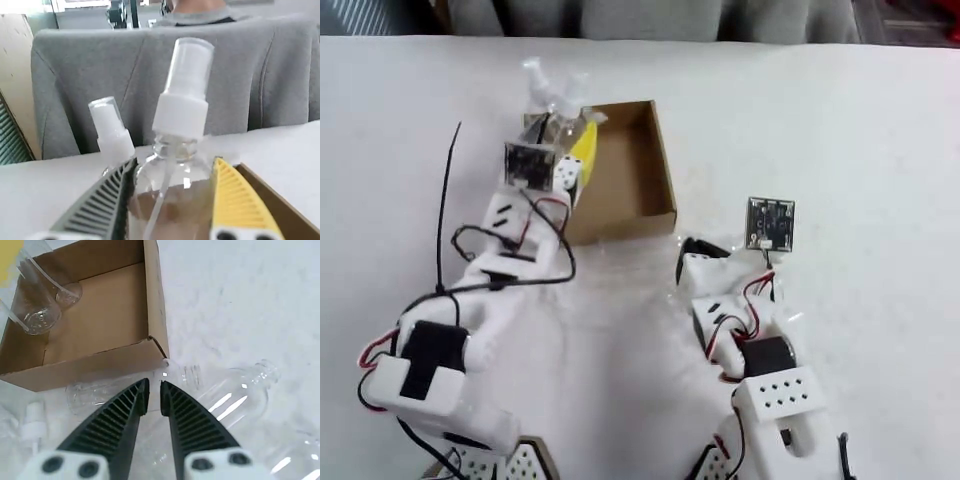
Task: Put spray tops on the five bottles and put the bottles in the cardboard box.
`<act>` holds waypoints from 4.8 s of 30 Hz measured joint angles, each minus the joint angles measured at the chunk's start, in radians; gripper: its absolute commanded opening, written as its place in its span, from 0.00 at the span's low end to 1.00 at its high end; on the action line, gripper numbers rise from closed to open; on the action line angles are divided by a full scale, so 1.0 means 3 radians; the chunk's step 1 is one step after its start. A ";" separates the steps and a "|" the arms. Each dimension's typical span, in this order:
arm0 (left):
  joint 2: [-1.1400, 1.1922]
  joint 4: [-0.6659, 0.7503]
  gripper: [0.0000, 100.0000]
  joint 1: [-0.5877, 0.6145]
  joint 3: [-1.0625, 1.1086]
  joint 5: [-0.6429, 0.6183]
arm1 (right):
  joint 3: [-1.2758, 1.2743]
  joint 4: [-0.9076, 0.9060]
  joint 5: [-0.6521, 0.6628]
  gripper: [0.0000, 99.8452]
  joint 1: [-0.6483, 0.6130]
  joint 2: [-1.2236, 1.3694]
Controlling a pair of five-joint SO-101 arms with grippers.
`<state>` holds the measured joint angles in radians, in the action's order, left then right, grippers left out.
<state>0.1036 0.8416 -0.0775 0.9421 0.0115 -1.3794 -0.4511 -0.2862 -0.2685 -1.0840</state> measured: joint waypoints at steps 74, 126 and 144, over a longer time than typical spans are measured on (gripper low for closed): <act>0.1309 0.0793 0.09 0.0317 -0.0537 -0.0476 | 0.0000 0.0000 0.0000 0.02 0.0000 0.0000; 0.1084 0.0726 0.27 0.0358 -0.0184 -0.0465 | 0.0000 0.0000 0.0000 0.02 0.0000 0.0000; 0.1033 0.0235 0.47 0.0368 -0.0199 -0.0455 | 0.0000 0.0000 0.0000 0.02 0.0000 0.0000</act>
<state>0.4135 0.9122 0.0330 0.8823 -0.1250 -1.3794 -0.4511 -0.2862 -0.2685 -1.0840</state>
